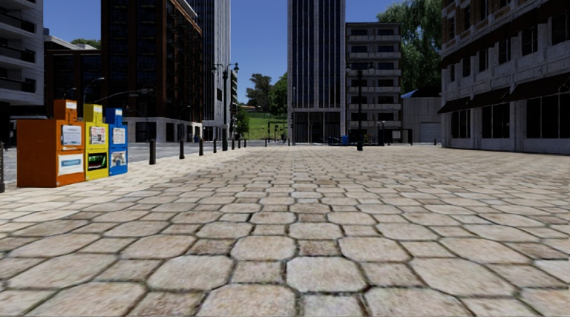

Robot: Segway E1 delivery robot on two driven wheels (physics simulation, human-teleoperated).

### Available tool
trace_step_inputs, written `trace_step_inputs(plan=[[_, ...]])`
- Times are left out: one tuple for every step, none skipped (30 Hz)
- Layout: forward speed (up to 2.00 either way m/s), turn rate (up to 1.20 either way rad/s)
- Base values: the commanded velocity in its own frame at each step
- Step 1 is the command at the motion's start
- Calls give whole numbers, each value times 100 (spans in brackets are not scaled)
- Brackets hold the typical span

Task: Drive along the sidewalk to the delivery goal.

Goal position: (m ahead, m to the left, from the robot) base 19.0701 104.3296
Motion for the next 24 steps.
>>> trace_step_inputs(plan=[[200,0],[200,0],[200,0],[200,0],[200,0],[200,0],[200,0],[200,0],[200,0],[200,0],[200,0],[200,0],[200,0],[200,0],[200,0],[200,0],[200,0],[200,0],[200,0],[200,0],[200,0],[200,0],[200,0],[200,0]])
